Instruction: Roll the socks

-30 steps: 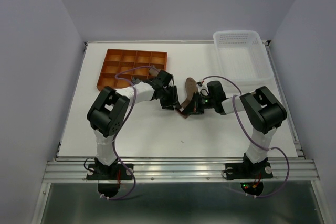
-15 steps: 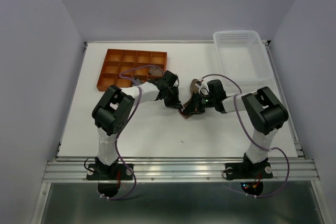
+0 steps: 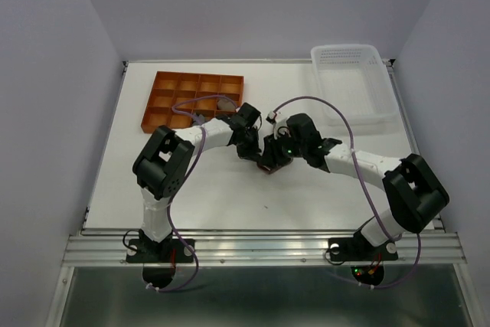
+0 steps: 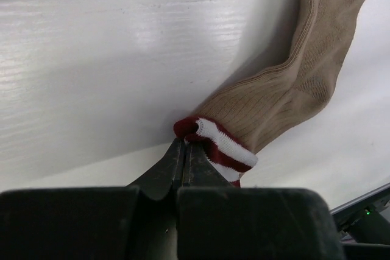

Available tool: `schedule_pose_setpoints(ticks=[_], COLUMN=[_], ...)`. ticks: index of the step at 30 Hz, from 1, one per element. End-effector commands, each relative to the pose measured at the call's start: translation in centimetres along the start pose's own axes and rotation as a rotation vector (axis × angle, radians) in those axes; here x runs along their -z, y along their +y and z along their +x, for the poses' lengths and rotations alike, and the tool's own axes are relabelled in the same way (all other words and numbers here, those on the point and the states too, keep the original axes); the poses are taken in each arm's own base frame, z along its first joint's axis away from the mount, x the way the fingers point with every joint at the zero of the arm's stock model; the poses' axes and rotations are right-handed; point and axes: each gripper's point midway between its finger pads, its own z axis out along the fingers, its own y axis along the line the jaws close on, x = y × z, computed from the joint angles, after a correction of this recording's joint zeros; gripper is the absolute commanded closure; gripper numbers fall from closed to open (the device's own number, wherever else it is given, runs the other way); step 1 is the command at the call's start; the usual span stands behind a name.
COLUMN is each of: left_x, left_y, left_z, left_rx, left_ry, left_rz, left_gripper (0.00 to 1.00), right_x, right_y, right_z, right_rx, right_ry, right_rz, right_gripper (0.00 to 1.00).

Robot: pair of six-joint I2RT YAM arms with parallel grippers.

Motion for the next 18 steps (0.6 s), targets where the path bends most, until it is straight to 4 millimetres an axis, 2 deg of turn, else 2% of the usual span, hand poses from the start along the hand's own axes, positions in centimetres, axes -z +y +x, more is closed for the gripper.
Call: schedule_pose_setpoints(ticks=[1, 3, 5, 10, 12, 17, 18], left_x=[2.6, 2.6, 2.6, 2.7, 2.7, 2.8, 2.8], left_y=[-0.7, -0.8, -0.7, -0.5, -0.6, -0.7, -0.7], left_z=[-0.1, 0.4, 0.7, 0.9, 1.0, 1.2, 1.2], left_rx=[-0.044, -0.049, -0.051, -0.042, -0.041, -0.044, -0.048], left_ry=[-0.001, 0.02, 0.033, 0.038, 0.043, 0.05, 0.052], left_rz=[0.012, 0.019, 0.018, 0.017, 0.021, 0.029, 0.03], left_gripper=[1.0, 1.0, 1.0, 1.0, 1.0, 1.0, 1.0], right_x=[-0.1, -0.5, -0.9, -2.0, -2.2, -3.3, -3.4], right_y=[-0.4, 0.1, 0.1, 0.7, -0.2, -0.2, -0.9], right_z=[-0.3, 0.3, -0.1, 1.7, 1.6, 2.9, 3.2], right_rx=[0.177, 0.232, 0.273, 0.406, 0.428, 0.463, 0.467], right_ry=[-0.017, -0.007, -0.03, 0.014, 0.016, 0.06, 0.076], right_rz=[0.137, 0.158, 0.193, 0.243, 0.297, 0.33, 0.358], right_gripper=[0.57, 0.57, 0.57, 0.55, 0.55, 0.55, 0.55])
